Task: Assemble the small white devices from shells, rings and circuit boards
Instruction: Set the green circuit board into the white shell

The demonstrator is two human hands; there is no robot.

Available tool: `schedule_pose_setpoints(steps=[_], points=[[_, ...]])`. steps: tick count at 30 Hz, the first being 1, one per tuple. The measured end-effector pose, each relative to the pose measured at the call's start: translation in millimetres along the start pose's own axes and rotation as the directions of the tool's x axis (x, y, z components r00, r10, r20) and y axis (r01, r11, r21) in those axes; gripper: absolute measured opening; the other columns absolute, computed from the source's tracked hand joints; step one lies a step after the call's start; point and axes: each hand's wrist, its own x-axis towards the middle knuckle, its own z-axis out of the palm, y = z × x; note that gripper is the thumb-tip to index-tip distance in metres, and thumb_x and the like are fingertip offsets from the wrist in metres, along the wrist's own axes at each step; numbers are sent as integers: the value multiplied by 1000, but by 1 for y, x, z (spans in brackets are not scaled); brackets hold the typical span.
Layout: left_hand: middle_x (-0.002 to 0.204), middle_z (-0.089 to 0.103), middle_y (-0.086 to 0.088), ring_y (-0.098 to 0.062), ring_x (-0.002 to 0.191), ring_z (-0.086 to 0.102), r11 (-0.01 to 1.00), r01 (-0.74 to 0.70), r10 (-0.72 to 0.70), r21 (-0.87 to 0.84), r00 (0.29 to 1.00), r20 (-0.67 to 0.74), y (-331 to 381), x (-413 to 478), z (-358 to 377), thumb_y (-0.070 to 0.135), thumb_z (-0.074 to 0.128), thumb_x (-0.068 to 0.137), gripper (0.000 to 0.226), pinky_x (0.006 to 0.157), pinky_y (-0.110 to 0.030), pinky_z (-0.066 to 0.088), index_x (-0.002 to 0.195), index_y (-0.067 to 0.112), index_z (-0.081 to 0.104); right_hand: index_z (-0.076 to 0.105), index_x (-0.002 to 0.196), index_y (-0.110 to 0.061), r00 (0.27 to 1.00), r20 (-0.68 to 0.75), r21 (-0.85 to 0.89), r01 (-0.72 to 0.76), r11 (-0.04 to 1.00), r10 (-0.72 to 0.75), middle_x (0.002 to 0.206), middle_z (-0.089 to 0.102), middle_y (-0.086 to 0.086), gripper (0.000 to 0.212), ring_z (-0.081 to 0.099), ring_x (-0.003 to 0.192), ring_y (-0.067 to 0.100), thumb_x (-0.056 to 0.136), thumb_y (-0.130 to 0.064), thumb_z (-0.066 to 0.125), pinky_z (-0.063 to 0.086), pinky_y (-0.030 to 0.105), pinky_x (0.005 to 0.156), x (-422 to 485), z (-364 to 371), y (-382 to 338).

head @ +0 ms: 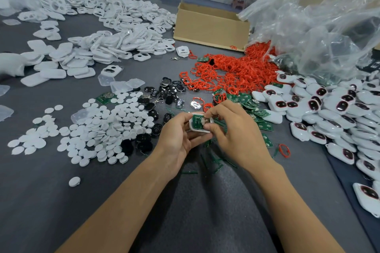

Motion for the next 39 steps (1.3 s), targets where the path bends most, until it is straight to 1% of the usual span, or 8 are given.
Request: schedule_pose_setpoints(steps=[6, 10, 18, 26, 32, 34, 36, 39], points=[[83, 70, -11, -15, 66, 66, 998, -34, 32, 57, 999, 34, -1, -2, -1, 4, 40, 99, 26, 65, -27, 61, 95, 1, 65, 63, 95, -19, 1000, 7, 31, -25, 999, 25, 96, 58, -5, 13, 57, 90, 19, 83, -22, 68, 49, 40, 75, 0, -1, -3], [78, 72, -7, -11, 62, 67, 994, -49, 44, 94, 997, 57, -1, -3, -1, -1, 40, 98, 26, 62, -24, 60, 94, 1, 66, 64, 96, -16, 1000, 19, 71, -21, 997, 20, 97, 59, -2, 13, 59, 87, 21, 84, -19, 68, 49, 42, 75, 1, -2, -4], [70, 71, -6, -13, 59, 67, 999, -49, 49, 23, 998, 29, -1, -2, -1, 10, 42, 100, 30, 63, -28, 60, 85, 2, 65, 64, 96, -13, 1000, 15, 93, -17, 996, 16, 95, 59, 1, 13, 59, 86, 22, 84, -16, 69, 49, 42, 75, 0, -3, -5], [79, 73, -5, -9, 66, 68, 985, -87, 80, 149, 995, 54, -4, 1, -3, 8, 42, 102, 27, 64, -23, 59, 92, 3, 66, 64, 96, -13, 1000, 18, 86, -24, 996, 22, 95, 58, 0, 13, 59, 85, 21, 85, -16, 68, 49, 42, 75, 0, -3, -7], [83, 73, -7, -8, 68, 68, 958, -120, 123, 258, 992, 6, -8, 2, -3, 4, 43, 102, 26, 64, -21, 58, 92, 5, 67, 65, 95, -14, 999, 40, 96, -28, 995, 24, 95, 59, -3, 12, 58, 84, 18, 84, -16, 69, 49, 41, 75, 1, -3, -6], [90, 72, -11, -12, 74, 68, 948, -137, 148, 289, 989, -18, -10, 3, -2, 3, 43, 102, 24, 71, -25, 60, 97, 2, 67, 67, 94, -15, 998, 62, 110, -41, 993, 34, 94, 60, -3, 10, 59, 84, 16, 84, -15, 69, 48, 38, 78, 2, -4, -5], [95, 70, -16, -15, 77, 69, 945, -149, 166, 292, 986, -33, -11, 3, -1, 1, 42, 101, 23, 77, -28, 60, 103, -2, 65, 70, 93, -14, 998, 42, 155, -59, 986, 53, 91, 63, -3, 9, 59, 83, 13, 85, -12, 68, 46, 29, 79, 8, -9, -5], [96, 69, -23, -16, 74, 71, 948, -169, 188, 271, 981, -49, -12, 3, -1, -2, 41, 101, 24, 71, -25, 60, 102, -6, 65, 72, 91, -14, 998, -27, 160, -46, 986, 51, 87, 65, -3, 9, 56, 77, 9, 86, -9, 65, 39, 13, 72, 35, -15, -14]])
